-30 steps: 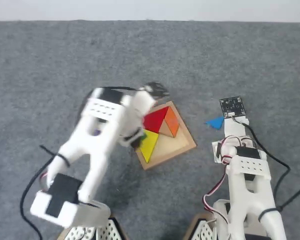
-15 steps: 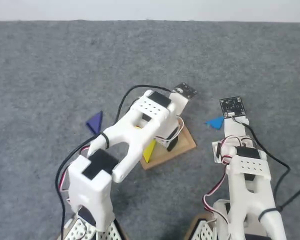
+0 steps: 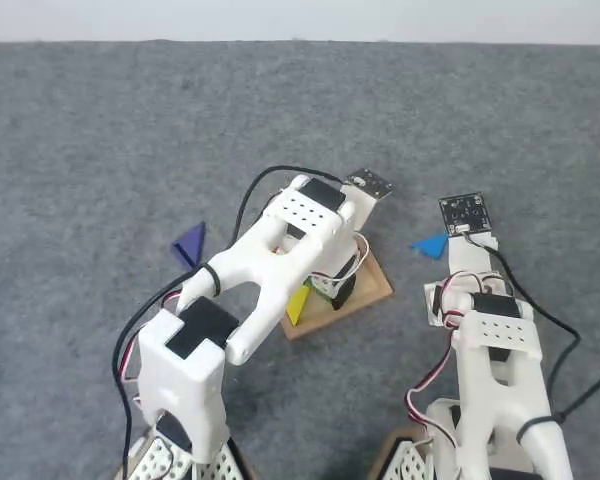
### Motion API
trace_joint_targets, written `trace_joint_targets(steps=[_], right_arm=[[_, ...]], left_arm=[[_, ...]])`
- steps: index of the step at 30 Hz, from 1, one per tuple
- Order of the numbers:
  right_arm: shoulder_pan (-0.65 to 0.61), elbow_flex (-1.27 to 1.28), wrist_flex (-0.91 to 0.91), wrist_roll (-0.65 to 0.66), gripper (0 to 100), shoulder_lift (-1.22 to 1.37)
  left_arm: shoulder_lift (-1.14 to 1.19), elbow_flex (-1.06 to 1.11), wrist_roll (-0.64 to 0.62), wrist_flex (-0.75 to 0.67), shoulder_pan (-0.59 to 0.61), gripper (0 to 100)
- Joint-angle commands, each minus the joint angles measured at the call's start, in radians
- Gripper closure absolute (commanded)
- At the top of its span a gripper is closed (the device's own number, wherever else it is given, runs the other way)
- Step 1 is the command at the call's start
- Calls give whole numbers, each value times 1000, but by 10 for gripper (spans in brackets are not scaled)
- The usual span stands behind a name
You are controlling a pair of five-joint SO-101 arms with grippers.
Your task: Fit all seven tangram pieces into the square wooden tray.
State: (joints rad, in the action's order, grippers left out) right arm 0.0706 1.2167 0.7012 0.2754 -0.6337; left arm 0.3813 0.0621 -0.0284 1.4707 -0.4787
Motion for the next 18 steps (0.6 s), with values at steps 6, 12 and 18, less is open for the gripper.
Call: trace_joint_targets(steps=[6,12,18], right_arm=[[-10,-8,-18,-8,950,-31],[-10,-8,-19,-8,950,-30],[-10,-8,-19,-8,950,-30]], left_arm=[[-2,-122,-28,72,2,724],[-2,-130,-86,64,5,724],[-2,-124,-91,-9,20,724]])
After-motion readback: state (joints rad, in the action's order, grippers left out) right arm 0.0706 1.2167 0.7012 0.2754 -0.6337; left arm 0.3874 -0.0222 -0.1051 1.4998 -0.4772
